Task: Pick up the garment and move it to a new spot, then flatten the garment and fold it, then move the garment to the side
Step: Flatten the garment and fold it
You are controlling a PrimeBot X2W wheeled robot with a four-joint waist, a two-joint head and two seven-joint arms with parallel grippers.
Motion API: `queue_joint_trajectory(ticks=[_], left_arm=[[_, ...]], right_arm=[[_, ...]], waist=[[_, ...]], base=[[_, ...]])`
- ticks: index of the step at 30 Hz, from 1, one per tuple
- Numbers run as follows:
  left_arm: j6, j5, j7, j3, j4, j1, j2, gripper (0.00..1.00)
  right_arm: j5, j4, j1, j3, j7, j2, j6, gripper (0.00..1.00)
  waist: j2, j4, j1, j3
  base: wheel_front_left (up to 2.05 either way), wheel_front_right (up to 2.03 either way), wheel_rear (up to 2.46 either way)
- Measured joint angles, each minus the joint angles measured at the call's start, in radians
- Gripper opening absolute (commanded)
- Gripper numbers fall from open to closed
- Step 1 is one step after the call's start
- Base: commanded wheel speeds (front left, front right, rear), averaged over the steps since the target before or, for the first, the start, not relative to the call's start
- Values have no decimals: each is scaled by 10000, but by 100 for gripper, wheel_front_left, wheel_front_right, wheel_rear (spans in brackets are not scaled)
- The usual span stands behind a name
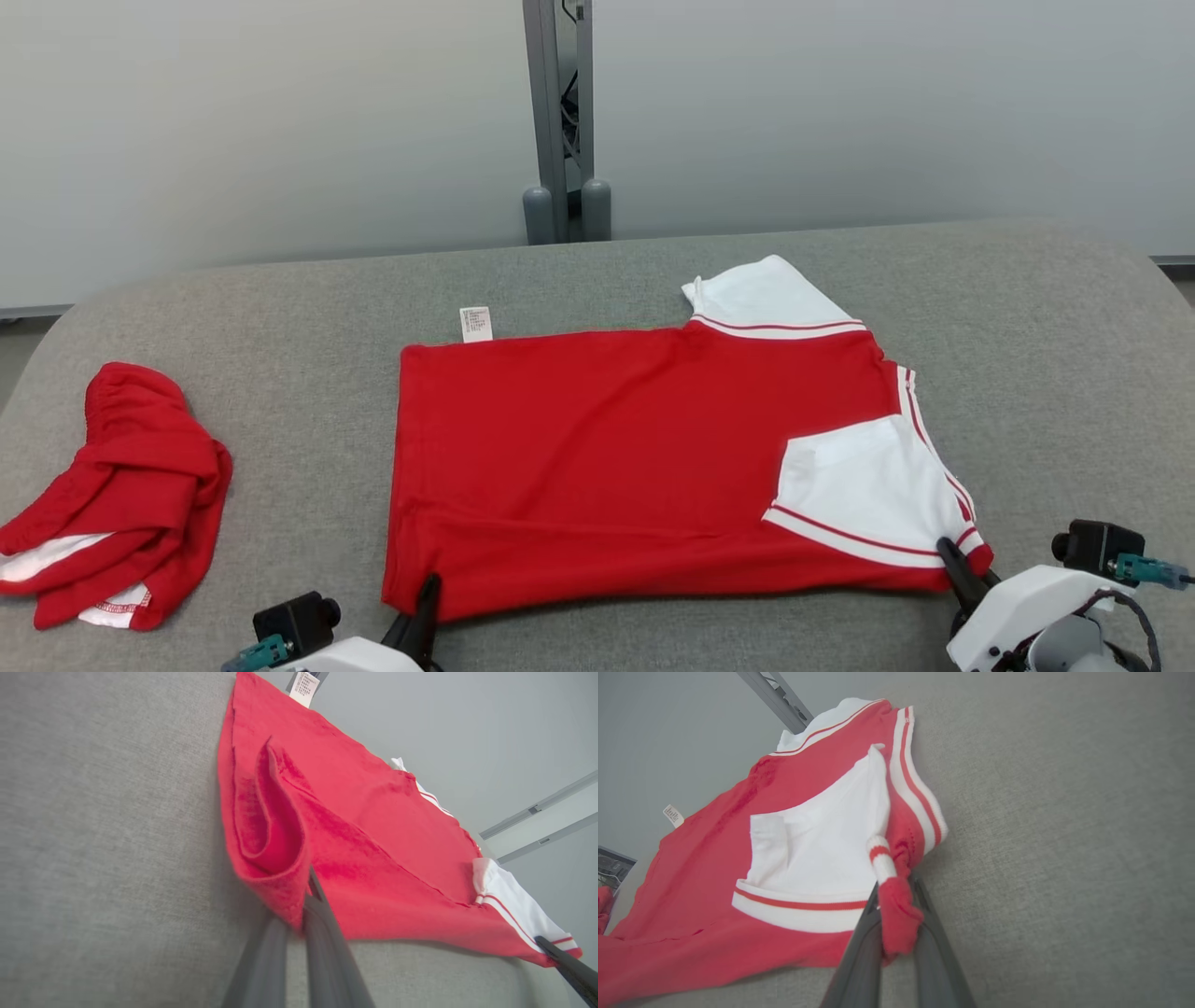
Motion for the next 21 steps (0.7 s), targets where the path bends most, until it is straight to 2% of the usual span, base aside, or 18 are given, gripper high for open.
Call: queue_joint_trajectory(ticks=[11, 21], left_arm=[[-2, 201, 0, 332, -337, 1577, -6, 0], [77, 418, -2, 575, -878, 2475, -128, 0]], right_arm=[[165, 2, 769, 196, 771, 2, 0, 0], [366, -755, 1630, 140, 1561, -293, 0, 0]], waist=[[0, -289, 0, -546], [0, -261, 0, -721]], base=[[0, 0, 0], [0, 0, 0]])
